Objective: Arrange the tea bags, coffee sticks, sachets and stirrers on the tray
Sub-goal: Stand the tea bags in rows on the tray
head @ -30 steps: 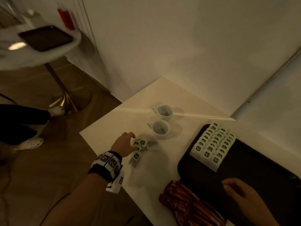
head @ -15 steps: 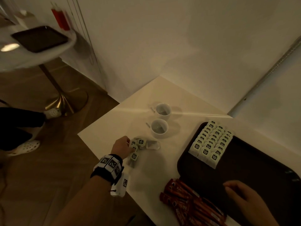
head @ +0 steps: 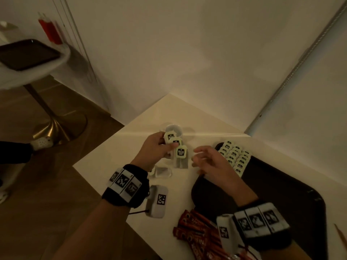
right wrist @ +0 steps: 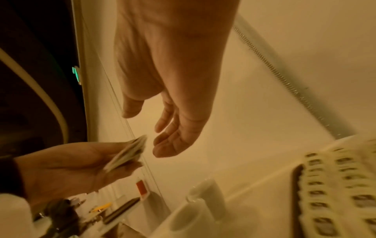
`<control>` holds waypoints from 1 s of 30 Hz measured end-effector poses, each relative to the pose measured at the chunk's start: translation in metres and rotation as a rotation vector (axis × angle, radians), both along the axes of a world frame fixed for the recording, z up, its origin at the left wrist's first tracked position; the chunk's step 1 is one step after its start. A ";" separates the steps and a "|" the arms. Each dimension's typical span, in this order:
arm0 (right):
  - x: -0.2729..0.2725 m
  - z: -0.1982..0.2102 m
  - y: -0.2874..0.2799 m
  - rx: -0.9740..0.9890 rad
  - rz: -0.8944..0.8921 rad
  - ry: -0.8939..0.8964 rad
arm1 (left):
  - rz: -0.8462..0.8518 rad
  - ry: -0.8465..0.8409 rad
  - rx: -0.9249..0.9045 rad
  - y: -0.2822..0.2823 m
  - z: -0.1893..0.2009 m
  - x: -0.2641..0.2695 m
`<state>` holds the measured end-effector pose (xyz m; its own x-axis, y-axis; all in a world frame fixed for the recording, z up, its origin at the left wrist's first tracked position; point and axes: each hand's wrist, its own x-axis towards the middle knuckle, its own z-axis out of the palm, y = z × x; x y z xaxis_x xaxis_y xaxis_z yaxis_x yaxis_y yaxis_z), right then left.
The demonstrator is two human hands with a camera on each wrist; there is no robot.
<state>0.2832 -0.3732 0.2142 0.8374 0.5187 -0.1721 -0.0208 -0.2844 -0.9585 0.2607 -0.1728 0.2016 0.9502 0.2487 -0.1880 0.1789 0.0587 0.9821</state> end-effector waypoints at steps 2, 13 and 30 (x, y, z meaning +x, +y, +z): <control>0.009 0.010 0.014 0.084 -0.047 -0.027 | -0.010 -0.037 -0.021 -0.013 0.011 0.010; 0.027 0.020 -0.001 0.061 -0.028 -0.220 | -0.065 0.023 -0.655 -0.055 0.028 0.022; 0.048 0.117 -0.028 -0.096 -0.043 -0.614 | -0.122 -0.341 -0.182 -0.064 0.060 0.022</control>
